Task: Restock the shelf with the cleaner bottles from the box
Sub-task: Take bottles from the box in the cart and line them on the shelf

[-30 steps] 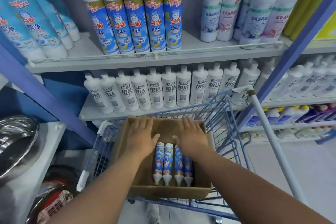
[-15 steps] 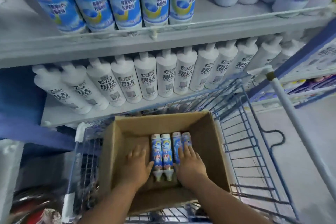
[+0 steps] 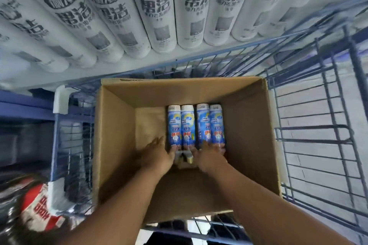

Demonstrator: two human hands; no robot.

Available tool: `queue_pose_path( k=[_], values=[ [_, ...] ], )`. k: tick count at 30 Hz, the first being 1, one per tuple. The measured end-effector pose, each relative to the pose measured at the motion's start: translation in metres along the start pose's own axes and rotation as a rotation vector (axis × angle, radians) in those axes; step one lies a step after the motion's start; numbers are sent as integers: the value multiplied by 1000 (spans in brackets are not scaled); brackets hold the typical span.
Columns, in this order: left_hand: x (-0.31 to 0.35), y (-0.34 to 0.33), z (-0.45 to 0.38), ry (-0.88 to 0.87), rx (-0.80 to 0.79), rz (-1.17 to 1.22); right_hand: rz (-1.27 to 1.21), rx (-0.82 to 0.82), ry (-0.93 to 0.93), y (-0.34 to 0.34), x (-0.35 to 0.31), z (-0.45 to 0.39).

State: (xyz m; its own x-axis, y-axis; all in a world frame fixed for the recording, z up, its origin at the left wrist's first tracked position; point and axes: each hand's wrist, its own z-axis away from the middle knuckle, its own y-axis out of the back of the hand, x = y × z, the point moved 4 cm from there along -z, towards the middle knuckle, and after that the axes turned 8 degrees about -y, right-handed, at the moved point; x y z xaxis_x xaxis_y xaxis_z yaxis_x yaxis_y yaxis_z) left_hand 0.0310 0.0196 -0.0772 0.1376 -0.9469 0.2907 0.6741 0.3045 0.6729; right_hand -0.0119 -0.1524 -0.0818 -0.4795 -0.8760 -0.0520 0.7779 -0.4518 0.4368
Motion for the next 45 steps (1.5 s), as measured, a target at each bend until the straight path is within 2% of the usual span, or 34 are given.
queue_pose_path(
  k=[3, 6, 10, 12, 15, 18, 20, 25, 28, 31, 35, 41, 45],
  values=[
    [-3, -25, -17, 66, -38, 191, -127, -73, -31, -1, -3, -13],
    [-13, -54, -42, 135, -123, 411, -442, -202, -135, -17, -2, -41],
    [-27, -87, -59, 344, -255, 753, -832, -362, -272, -54, -6, -71],
    [-30, -101, -62, 384, -308, 882, -1035, -419, -318, -64, -11, -78],
    [-35, -112, -68, 376, -265, 1022, -1253, -463, -350, -68, -13, -85],
    [-40, -111, -67, 357, -245, 1041, -1271, -450, -322, -63, -13, -82],
    [-44, -109, -62, 374, -290, 991, -1229, -428, -282, -61, -11, -79],
    [-41, -88, -47, 340, -265, 1010, -1268, -488, -253, -50, -10, -58],
    [-25, -68, -35, 372, -236, 1047, -1362, -410, -288, -36, -8, -50],
    [-7, -46, -22, 393, -224, 1049, -1480, -412, -331, -21, -8, -33],
    [11, -15, 17, 386, -219, 998, -1449, -359, -311, -5, 1, 13],
    [41, 23, 82, 243, -80, 1066, -1453, -270, -258, 14, 15, 88],
    [63, 56, 125, 134, 38, 1045, -1425, -215, -147, 36, 19, 129]
  ],
)
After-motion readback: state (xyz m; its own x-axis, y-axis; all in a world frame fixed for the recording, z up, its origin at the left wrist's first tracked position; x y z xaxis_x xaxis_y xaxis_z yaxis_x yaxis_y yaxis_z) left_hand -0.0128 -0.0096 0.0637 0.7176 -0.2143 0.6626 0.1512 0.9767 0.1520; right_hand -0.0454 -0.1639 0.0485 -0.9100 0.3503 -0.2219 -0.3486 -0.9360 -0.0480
